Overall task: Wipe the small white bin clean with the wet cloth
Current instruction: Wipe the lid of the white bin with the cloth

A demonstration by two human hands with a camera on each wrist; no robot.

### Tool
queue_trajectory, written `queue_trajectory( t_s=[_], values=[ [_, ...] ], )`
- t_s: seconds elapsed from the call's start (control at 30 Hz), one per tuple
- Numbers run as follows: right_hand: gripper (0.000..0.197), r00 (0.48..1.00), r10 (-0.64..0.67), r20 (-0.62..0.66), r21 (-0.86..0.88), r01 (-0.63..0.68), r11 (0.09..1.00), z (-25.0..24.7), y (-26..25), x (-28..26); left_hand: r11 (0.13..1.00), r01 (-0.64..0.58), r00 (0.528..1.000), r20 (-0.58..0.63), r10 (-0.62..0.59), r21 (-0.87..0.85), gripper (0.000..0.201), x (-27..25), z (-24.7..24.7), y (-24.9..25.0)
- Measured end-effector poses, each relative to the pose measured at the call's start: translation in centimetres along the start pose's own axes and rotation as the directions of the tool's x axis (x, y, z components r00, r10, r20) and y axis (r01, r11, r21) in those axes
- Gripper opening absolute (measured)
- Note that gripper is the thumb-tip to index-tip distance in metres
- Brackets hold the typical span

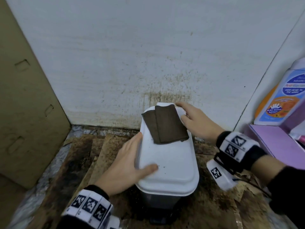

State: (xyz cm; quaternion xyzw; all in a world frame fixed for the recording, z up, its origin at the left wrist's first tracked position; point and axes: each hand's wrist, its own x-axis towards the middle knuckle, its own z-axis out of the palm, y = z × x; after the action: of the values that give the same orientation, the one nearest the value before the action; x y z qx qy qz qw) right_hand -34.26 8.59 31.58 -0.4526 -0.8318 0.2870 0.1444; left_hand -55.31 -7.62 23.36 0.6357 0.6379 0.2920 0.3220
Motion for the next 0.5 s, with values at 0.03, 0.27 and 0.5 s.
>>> queue_trajectory(
  t_s=[0.03, 0.27, 0.5],
  values=[
    [0.051, 0.999, 0.000, -0.038, -0.005, 0.000, 1.000, 0.2, 0.7, -0.9, 0.999, 0.011, 0.998, -0.054, -0.013, -0.033, 0.094, 0.4, -0.6, 0.5],
    [0.036, 0.994, 0.080, -0.068, 0.148, -0.070, 0.987, 4.1, 3.7, -4.5, 0.932, -0.052, 0.991, -0.094, 0.092, 0.358, 0.056, 9.4, -1.9, 6.0],
    [0.053, 0.990, 0.093, -0.110, 0.391, -0.043, 0.919, 5.8, 5.8, -4.6, 0.787, 0.013, 0.985, 0.127, -0.115, 0.617, 0.087, 14.6, 1.3, 7.6]
  ],
)
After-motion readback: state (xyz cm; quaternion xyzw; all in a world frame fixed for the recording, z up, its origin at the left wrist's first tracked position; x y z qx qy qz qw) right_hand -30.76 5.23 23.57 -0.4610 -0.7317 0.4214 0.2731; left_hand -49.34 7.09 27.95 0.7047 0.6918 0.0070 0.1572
